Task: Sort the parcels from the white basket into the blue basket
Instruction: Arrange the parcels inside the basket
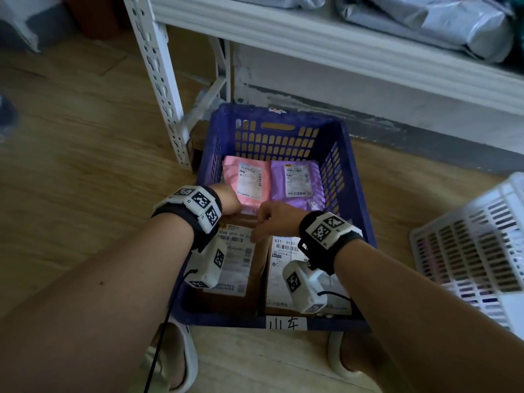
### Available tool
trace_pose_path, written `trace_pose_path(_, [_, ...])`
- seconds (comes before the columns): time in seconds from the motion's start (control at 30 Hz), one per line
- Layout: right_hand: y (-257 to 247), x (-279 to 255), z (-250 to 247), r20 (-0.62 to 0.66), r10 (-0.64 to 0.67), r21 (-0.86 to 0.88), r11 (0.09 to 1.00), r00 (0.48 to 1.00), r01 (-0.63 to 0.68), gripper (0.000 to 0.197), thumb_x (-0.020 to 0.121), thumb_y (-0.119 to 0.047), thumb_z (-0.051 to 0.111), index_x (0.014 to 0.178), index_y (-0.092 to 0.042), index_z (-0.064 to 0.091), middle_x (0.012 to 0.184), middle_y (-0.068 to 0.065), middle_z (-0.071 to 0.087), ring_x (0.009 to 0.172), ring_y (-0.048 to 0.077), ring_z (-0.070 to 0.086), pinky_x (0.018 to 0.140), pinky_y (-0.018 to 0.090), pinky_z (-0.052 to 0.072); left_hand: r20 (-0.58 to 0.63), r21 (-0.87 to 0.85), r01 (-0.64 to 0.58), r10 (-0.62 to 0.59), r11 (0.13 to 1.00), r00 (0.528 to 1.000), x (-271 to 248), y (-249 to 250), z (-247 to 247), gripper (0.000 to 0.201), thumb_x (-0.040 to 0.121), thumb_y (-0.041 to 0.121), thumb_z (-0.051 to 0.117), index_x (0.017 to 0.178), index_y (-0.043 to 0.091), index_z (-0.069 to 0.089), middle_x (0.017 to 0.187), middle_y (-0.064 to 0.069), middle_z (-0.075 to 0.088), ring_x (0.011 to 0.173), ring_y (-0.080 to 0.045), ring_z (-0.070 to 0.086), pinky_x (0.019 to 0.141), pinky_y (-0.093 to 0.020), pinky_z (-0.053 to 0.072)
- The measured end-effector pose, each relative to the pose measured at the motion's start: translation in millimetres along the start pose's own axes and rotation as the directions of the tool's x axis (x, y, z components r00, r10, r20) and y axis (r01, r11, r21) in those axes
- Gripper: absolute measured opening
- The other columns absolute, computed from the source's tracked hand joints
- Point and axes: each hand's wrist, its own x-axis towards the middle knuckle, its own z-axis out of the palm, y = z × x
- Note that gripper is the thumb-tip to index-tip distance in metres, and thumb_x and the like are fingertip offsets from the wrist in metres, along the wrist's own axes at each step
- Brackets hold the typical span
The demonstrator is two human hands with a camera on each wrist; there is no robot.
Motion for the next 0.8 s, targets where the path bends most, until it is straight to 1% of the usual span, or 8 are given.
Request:
trace_pose_path(0.07, [-1,2,2,0.041,0.025,-0.007,1.000,0.999,-0.024,0.047,0.072,-0.029,0.078,0.109,-0.027,0.051,0.111,-0.004,0.052,0.102,0.016,0.051,0.082,0.029,0.043,0.001,-0.013,0.007,-0.007,1.000,1.000,2,-2,0,0.031,0.095,0.020,0.050,0.120,0.004,0.059,0.121,-0.016,0.061,0.090,-0.021,0.053,0.080,-0.030,0.044])
trace_pose_path(0.17, [-5,6,5,0.137,0.028,-0.005,1.000,0.990,-0.028,0.092,0.072,-0.029,0.079,0.146,-0.027,0.026,0.143,-0.001,0.042,0.129,0.022,0.043,0.109,0.038,0.036,-0.019,-0.056,0.037,-0.038,0.998,0.999,5,-4,-3,0.028,0.095,0.017,0.050,0.116,0.001,0.060,0.118,-0.019,0.063,0.084,-0.024,0.054,0.063,-0.028,0.043])
trace_pose_path(0.23, [-5,10,4,0.178,0.024,0.010,1.000,0.984,-0.026,0.097,0.073,-0.030,0.079,0.149,-0.026,0.020,0.149,-0.002,0.036,0.136,0.022,0.037,0.113,0.038,0.030,-0.013,-0.057,0.057,-0.057,0.997,0.998,6,-8,-7,0.029,0.094,0.017,0.051,0.116,0.000,0.060,0.113,-0.019,0.065,0.083,-0.027,0.059,0.064,-0.030,0.046])
trace_pose_path(0.33, [-7,11,1,0.176,0.018,-0.001,1.000,0.984,-0.018,0.092,0.071,-0.029,0.080,0.146,-0.028,0.027,0.146,-0.002,0.038,0.133,0.021,0.038,0.111,0.038,0.033,-0.019,-0.164,0.054,-0.058,0.985,0.998,7,-14,-10,0.028,0.091,0.018,0.057,0.112,0.001,0.064,0.091,-0.012,0.065,0.070,-0.022,0.057,0.060,-0.027,0.044])
trace_pose_path(0.43, [-10,6,-2,0.132,-0.015,0.056,0.998,0.991,0.008,0.087,0.066,-0.024,0.083,0.139,-0.033,0.036,0.137,-0.001,0.045,0.123,0.021,0.046,0.107,0.040,0.039,-0.117,-0.261,-0.010,-0.022,0.965,0.993,3,-19,-17,0.024,0.091,0.016,0.056,0.108,0.004,0.066,0.102,-0.010,0.067,0.076,-0.020,0.059,0.058,-0.024,0.044])
trace_pose_path(0.63, [-28,-19,-23,0.037,-0.118,0.159,0.981,0.992,0.111,0.080,0.068,-0.016,0.081,0.134,-0.034,0.039,0.111,-0.007,0.052,0.108,0.018,0.054,0.100,0.037,0.046,-0.278,-0.576,-0.150,-0.020,0.803,0.960,-33,-31,-43,0.030,0.090,0.029,0.058,0.111,0.009,0.066,0.119,-0.012,0.062,0.109,-0.026,0.058,0.093,-0.033,0.044])
trace_pose_path(0.7, [-33,-33,-35,-0.021,-0.144,0.235,0.961,0.989,0.145,0.082,0.066,-0.016,0.081,0.135,-0.033,0.040,0.116,-0.004,0.052,0.110,0.022,0.054,0.100,0.042,0.046,-0.284,-0.627,-0.188,0.002,0.756,0.959,-49,-34,-53,0.032,0.090,0.040,0.057,0.106,0.014,0.065,0.122,-0.010,0.060,0.116,-0.028,0.055,0.104,-0.038,0.040])
trace_pose_path(0.8, [-39,-56,-54,-0.182,-0.182,0.357,0.903,0.966,0.238,0.079,0.070,-0.011,0.078,0.138,-0.029,0.040,0.125,0.003,0.053,0.114,0.023,0.055,0.100,0.039,0.046,-0.202,-0.777,-0.203,0.069,0.596,0.977,-73,-37,-65,0.059,0.081,0.059,0.058,0.126,0.020,0.056,0.135,-0.008,0.054,0.128,-0.029,0.046,0.109,-0.050,0.031])
